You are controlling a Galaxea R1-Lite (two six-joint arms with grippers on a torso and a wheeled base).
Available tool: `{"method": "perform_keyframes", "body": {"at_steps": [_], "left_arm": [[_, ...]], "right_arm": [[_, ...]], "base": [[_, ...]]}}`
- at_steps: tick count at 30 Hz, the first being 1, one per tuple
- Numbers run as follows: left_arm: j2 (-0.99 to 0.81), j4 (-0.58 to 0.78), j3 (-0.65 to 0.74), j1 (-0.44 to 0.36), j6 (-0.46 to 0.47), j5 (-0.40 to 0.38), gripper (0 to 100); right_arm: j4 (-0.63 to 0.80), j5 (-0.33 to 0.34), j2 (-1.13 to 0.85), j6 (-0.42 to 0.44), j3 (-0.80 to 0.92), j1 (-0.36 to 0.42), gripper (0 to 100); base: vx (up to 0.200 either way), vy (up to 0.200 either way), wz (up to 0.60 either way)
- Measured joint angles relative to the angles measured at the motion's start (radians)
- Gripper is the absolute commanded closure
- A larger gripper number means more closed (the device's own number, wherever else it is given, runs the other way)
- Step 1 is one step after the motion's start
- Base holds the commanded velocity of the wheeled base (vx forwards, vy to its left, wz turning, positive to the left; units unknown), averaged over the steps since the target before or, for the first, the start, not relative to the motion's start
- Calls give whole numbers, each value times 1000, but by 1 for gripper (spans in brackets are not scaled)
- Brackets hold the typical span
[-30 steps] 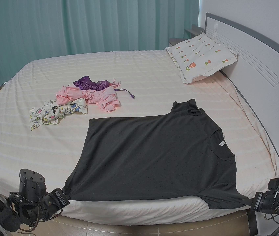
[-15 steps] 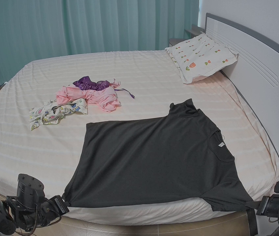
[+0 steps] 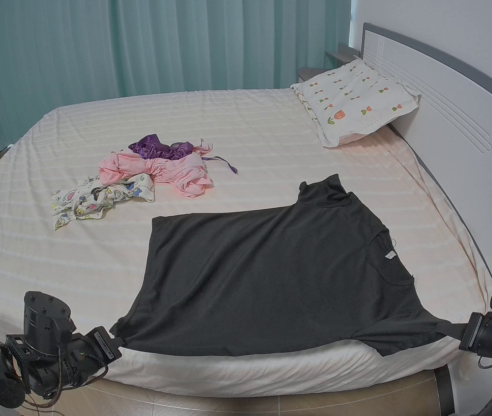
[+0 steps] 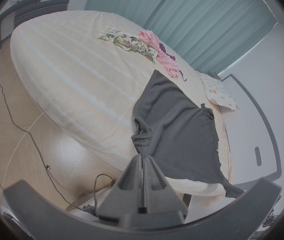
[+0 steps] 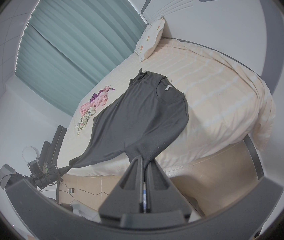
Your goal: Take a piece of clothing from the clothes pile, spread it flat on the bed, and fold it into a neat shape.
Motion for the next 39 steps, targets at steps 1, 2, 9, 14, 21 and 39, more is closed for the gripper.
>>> {"method": "perform_keyframes", "body": {"at_steps": [1,2,9,14,21,39], "left_arm": [[1,0,-9,3,0,0,100],[4,0,-18,8,-1,0,100],[50,-1,-91,52,-1,0,100],[91,-3,-141,86,-2,-1,100],[147,-3,-201,120,-4,-2,100],[334,-15,-359,156,-46,-4,100]], "right_arm": [[-2,0,13,0,-11,0,100],[-4,0,29,-1,-24,0,100],[-11,0,172,-10,-151,-5,100],[-30,-2,284,-15,-260,-18,100],[-160,-7,439,-16,-360,-60,100],[-291,-10,691,-2,-517,-129,100]], "base": [[0,0,0],[0,0,0],[0,0,0],[0,0,0],[0,0,0],[0,0,0]]}}
